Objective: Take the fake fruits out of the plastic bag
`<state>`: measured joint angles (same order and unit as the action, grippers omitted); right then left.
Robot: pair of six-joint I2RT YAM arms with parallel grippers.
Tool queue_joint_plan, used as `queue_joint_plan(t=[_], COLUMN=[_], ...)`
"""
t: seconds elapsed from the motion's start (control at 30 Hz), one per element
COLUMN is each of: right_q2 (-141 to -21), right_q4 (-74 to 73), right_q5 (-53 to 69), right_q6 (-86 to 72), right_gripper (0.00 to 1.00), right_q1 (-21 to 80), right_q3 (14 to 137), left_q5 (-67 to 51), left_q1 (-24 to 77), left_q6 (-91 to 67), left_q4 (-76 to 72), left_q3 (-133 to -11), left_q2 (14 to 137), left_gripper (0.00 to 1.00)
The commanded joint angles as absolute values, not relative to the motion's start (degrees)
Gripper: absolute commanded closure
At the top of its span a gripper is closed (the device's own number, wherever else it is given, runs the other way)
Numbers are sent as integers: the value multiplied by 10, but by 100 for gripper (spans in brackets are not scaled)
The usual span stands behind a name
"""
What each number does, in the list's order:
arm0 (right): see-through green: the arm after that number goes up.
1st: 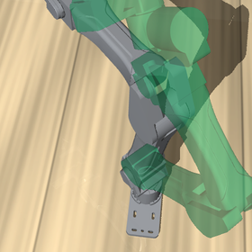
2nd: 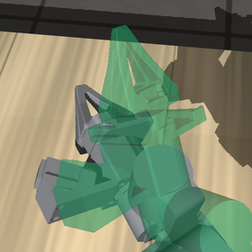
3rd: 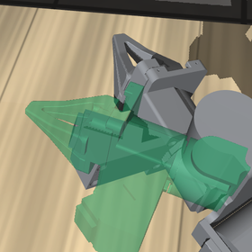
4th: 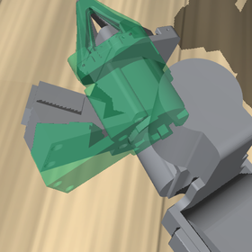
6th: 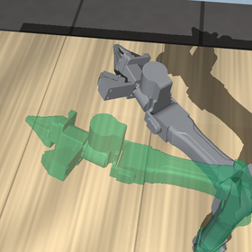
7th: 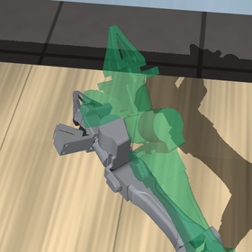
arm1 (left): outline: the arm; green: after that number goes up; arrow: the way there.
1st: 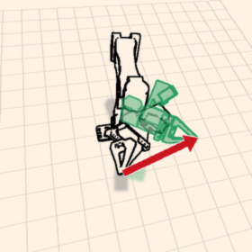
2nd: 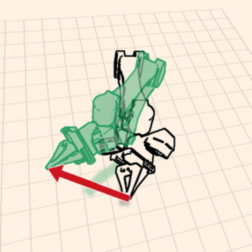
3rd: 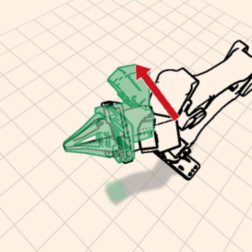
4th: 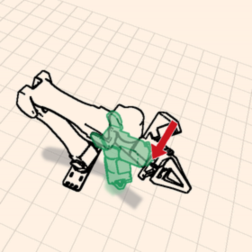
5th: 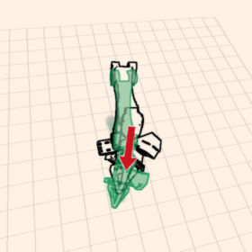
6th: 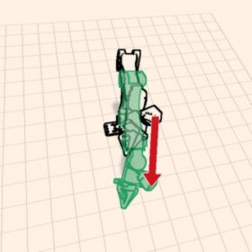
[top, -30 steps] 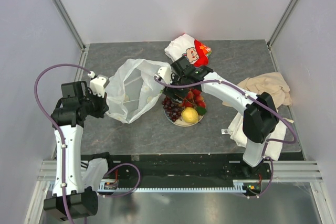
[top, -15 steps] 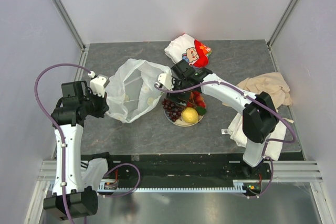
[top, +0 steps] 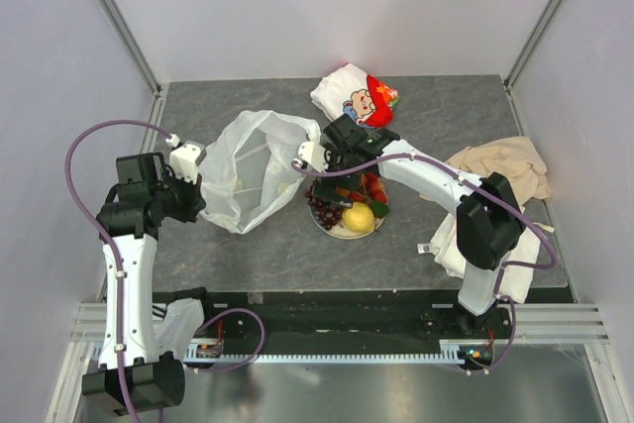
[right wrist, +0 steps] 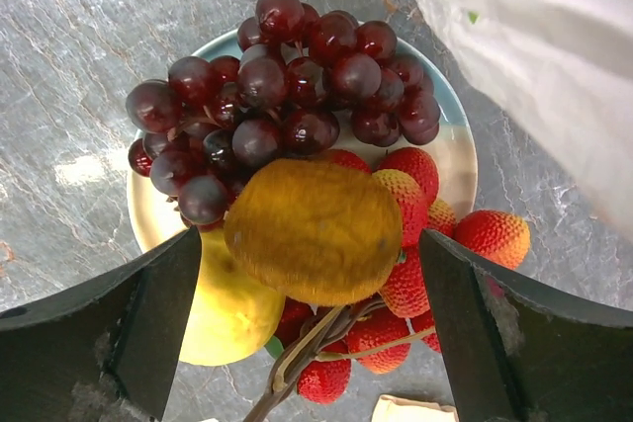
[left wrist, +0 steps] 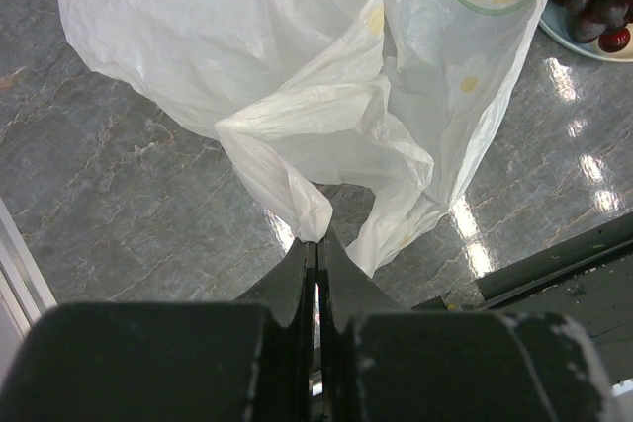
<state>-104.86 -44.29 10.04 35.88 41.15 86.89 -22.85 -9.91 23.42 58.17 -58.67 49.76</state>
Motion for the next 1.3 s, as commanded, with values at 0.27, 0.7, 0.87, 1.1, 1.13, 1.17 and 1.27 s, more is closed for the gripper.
queue_joint_plan(t=[0.27, 0.7, 0.87, 1.1, 1.13, 1.17, 1.27], right_q2=[-1047, -1001, -993, -1017, -1017, -1017, -1009], right_q4=[-442, -399, -374, -345, -338, -335, -313], right_q5=[113, 77, 46, -29, -47, -58, -142], right_q6=[332, 178, 132, 30, 26, 25, 16], right_gripper=[2, 2, 2, 2, 2, 2, 2], right_q1=[414, 383, 345, 261, 254, 246, 243], right_q3=[911, 972, 990, 1012, 1012, 1011, 998], left_q5=[-241, -233, -236, -244, -245, -246, -248], left_q1=[-102, -102, -102, -102, -102, -101, -101], left_q6=[217, 225, 234, 235, 232, 230, 222], left_q4=[562, 563, 567, 562, 562, 562, 561], left_q3=[-596, -592, -595, -638, -645, -661, -694], left_q2=[492, 487, 489, 514, 517, 519, 525], left_gripper=[98, 98, 98, 98, 98, 98, 98])
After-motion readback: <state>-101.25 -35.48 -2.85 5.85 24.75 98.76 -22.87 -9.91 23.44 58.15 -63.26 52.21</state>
